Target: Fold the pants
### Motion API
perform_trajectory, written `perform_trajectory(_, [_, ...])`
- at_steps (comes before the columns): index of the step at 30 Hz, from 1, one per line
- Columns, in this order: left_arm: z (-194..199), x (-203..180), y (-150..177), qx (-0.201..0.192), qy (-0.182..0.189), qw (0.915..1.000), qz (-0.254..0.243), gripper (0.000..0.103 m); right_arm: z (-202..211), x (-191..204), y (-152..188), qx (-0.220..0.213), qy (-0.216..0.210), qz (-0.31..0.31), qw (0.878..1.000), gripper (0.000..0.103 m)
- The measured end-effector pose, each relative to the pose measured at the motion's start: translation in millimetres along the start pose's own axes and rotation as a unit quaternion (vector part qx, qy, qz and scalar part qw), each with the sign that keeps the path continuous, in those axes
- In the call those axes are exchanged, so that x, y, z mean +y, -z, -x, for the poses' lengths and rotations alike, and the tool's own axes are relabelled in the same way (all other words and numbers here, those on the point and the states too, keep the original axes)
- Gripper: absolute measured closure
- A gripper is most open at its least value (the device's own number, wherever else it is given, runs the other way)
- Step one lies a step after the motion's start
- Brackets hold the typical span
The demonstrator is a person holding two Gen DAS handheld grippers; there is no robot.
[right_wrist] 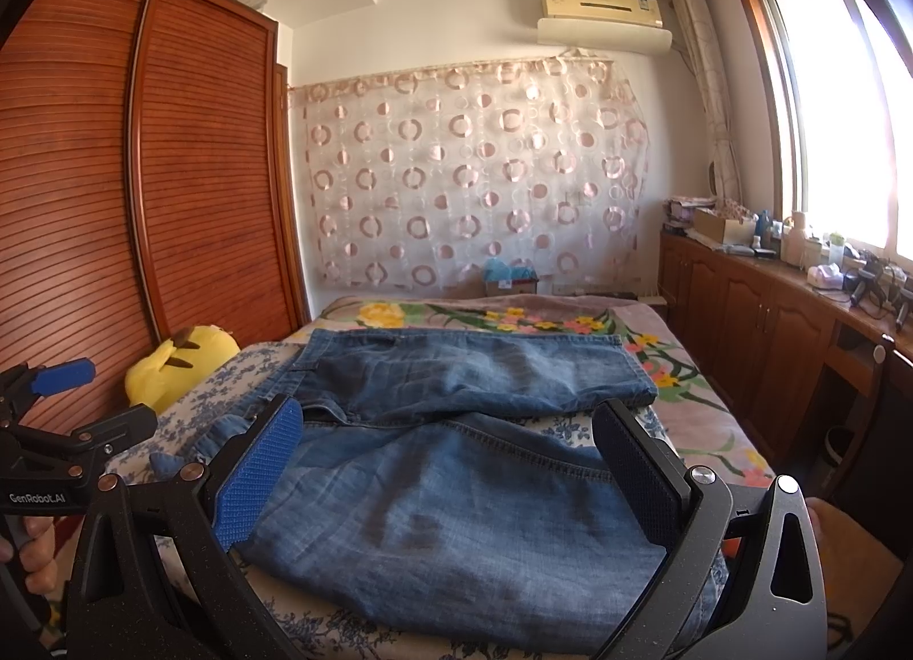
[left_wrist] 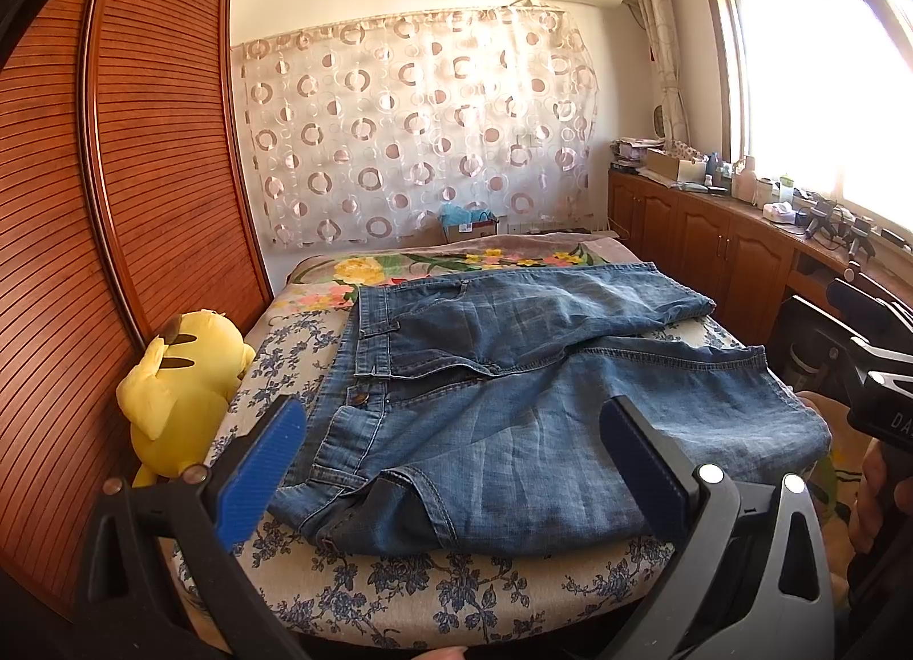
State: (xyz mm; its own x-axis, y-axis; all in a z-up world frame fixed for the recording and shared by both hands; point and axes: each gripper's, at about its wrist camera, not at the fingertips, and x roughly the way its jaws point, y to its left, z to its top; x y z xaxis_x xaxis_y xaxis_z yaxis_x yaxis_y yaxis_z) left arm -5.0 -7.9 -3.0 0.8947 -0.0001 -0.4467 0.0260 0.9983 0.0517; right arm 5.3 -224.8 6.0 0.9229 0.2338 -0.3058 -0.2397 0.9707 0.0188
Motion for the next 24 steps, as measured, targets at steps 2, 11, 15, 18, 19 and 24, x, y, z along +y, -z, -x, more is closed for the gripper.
perform_trajectory(2, [-0.2,0.1,-0.5,0.0,-0.001,1.0,0.0,0.0,-0.1,-0.1,-0.1,0.0,0.0,0.0,1.0,0.0])
perform_trajectory(11, [-0.1,-0.3,-0.9,0.001,-0.001,1.0,0.0,0.0,-0.6,-0.4,-0.6,0.001,0.0,0.0,1.0,0.0])
perform_trajectory(15, [-0.2,-0.3,-0.8,0.001,-0.001,1.0,0.0,0.0,-1.2,-0.9,-0.5,0.002,0.0,-0.001,1.0,0.0])
perform_trajectory(18, [-0.5,-0.5,0.4,0.002,-0.001,1.0,0.0,0.0,1.1,-2.3,0.5,0.003,0.0,-0.001,1.0,0.0])
perform_trajectory(19, [-0.6,-0.5,0.4,0.002,-0.001,1.0,0.0,0.0,1.5,-2.5,0.6,0.002,0.0,-0.002,1.0,0.0])
perform_trajectory(24, [-0.8,-0.5,0.8,0.002,0.0,1.0,0.0,0.0,1.7,-4.1,0.1,0.003,0.0,-0.001,1.0,0.0])
